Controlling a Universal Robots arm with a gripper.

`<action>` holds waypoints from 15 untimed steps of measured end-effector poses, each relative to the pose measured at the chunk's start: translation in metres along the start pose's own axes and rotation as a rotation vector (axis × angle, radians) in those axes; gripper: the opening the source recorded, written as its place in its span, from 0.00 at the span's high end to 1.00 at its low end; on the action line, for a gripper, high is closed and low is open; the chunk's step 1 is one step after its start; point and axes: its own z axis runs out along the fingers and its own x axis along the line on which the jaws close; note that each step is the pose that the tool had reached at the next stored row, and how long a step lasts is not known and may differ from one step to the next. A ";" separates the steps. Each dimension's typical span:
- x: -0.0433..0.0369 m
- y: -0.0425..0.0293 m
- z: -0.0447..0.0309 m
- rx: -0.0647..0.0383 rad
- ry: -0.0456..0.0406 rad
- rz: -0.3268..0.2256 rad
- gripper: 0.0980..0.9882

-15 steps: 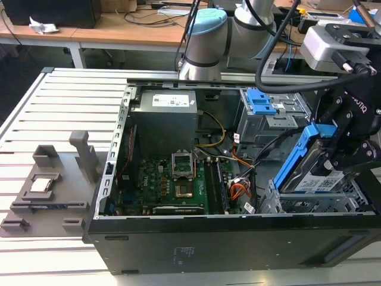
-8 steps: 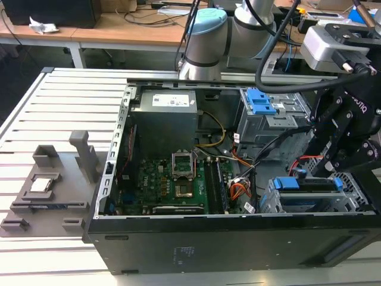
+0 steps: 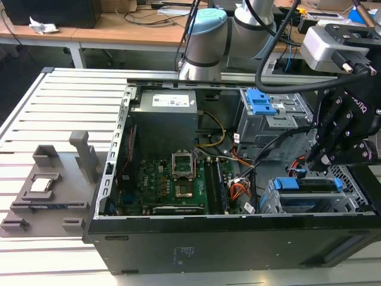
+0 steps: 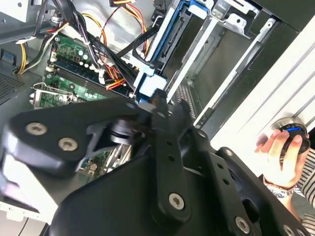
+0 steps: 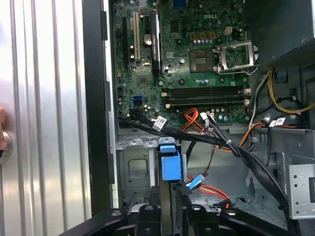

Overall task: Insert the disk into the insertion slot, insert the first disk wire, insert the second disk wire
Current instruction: 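Insert the disk into the insertion slot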

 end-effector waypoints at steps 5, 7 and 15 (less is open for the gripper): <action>0.0000 0.0000 0.0001 0.000 0.0000 0.000 0.99; 0.0000 0.0000 0.0001 0.000 0.0000 0.000 0.99; 0.0000 -0.0007 0.0006 0.000 -0.0002 0.000 0.99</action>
